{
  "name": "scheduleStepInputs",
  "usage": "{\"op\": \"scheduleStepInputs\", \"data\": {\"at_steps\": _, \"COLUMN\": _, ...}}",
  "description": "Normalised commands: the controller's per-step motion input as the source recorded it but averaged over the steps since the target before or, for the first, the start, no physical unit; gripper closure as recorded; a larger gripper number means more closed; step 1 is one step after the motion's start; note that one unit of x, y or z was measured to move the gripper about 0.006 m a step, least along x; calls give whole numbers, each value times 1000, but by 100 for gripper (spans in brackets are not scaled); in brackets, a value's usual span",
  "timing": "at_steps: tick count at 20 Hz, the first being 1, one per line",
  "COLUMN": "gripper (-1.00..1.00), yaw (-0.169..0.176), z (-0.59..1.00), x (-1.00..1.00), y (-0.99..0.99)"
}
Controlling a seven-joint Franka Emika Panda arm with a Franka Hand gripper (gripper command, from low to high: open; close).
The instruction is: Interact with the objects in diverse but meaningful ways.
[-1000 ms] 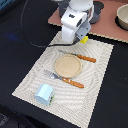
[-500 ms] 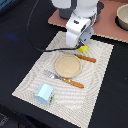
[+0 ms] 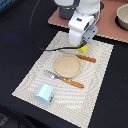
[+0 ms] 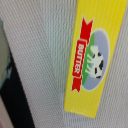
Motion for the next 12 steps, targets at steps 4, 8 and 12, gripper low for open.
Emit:
{"op": "scheduleStepInputs", "data": {"at_steps": 4, "gripper": -100, "yaw": -1, "z": 807, "x": 492, "y": -6}}
{"op": "scheduleStepInputs", "data": {"at_steps": 8, "gripper": -100, "yaw": -17, "z": 631, "x": 495, "y": 88}}
{"op": "scheduleStepInputs", "data": {"at_steps": 12, "gripper": -100, "yaw": -75, "z": 269, "x": 249, "y": -455}}
